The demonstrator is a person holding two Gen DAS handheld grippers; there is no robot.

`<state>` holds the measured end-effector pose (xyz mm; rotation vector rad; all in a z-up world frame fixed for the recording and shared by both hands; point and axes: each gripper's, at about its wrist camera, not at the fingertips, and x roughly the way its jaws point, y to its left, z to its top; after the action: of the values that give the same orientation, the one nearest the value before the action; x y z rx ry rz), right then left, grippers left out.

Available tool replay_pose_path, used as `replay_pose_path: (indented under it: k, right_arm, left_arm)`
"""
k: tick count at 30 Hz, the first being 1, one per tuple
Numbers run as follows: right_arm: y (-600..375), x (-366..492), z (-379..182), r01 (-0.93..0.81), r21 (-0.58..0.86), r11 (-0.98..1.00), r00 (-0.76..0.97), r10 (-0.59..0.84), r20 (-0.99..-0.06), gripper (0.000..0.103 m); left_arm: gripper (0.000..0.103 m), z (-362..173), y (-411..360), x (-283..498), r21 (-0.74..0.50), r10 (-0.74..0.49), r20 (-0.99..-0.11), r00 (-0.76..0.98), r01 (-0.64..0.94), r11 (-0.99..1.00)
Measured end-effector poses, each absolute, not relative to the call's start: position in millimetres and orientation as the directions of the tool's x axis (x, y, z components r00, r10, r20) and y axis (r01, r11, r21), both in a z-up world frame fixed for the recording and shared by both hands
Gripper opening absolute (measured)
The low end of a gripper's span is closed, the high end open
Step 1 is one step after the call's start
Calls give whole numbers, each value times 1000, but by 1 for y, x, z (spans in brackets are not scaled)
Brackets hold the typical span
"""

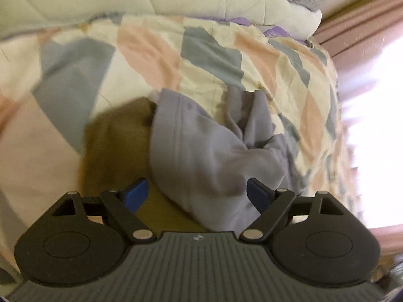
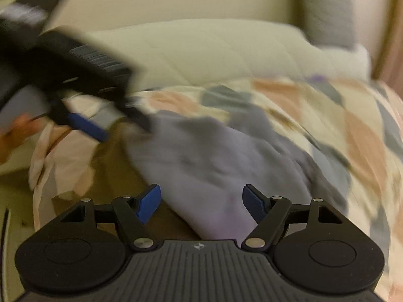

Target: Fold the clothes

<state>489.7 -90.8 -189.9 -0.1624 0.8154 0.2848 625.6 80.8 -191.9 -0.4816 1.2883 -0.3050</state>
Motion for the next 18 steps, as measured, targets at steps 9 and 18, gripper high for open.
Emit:
replay_pose_path:
  k: [9, 18]
  right_arm:
    - [-67, 483, -200, -411, -170, 896, 660, 164, -733, 4]
    - [-168, 385, -124, -76, 158, 985, 794, 155, -588, 0]
  left_arm:
    - [26, -183, 70, 614, -504, -469, -838, 279, -64, 861]
    - [26, -60, -36, 484, -494, -626, -699, 346, 400, 772]
